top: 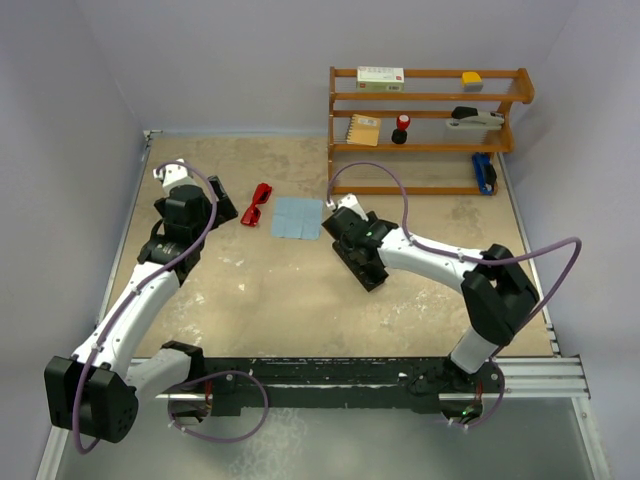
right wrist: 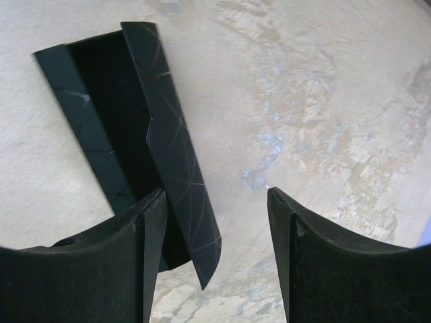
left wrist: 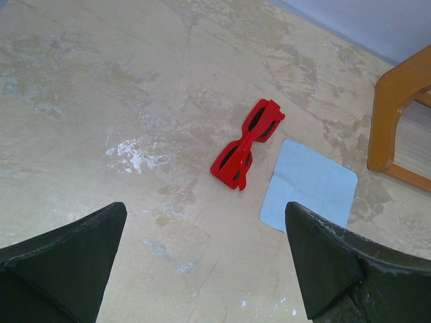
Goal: Organize the sunglasses
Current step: Open the sunglasses case at the center of the board.
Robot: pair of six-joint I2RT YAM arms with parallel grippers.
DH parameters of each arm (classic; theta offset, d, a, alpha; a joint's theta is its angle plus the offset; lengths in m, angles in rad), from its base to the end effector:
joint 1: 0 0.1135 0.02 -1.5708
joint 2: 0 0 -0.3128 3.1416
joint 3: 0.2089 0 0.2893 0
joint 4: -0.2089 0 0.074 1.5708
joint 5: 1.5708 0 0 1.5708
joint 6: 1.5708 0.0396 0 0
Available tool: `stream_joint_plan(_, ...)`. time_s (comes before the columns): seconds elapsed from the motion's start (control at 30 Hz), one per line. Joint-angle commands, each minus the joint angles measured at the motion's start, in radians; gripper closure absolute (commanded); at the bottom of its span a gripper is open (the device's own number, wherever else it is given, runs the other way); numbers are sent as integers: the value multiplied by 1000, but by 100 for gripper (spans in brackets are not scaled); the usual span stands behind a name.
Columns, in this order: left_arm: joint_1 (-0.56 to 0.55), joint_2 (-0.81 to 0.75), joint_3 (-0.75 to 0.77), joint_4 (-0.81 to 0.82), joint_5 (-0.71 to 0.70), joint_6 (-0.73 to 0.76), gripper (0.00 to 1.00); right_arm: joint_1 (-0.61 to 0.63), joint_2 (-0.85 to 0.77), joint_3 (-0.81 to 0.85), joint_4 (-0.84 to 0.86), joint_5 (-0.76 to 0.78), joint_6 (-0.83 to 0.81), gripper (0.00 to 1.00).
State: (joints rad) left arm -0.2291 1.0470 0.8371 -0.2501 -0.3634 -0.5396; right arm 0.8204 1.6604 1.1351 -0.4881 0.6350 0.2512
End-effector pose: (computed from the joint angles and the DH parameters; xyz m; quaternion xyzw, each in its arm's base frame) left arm 0.2489 -0.0436 0.3348 -0.2234 0.8109 -0.0521 0.5383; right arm 0.2756 0.2611 0.2452 -0.1740 0.9007 -0.1247 0.3780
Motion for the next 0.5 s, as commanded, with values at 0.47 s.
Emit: stream_joint_plan(0.47,8,-23,5,25,20,-10,1,-158,42,-1,-25,-42,50,36)
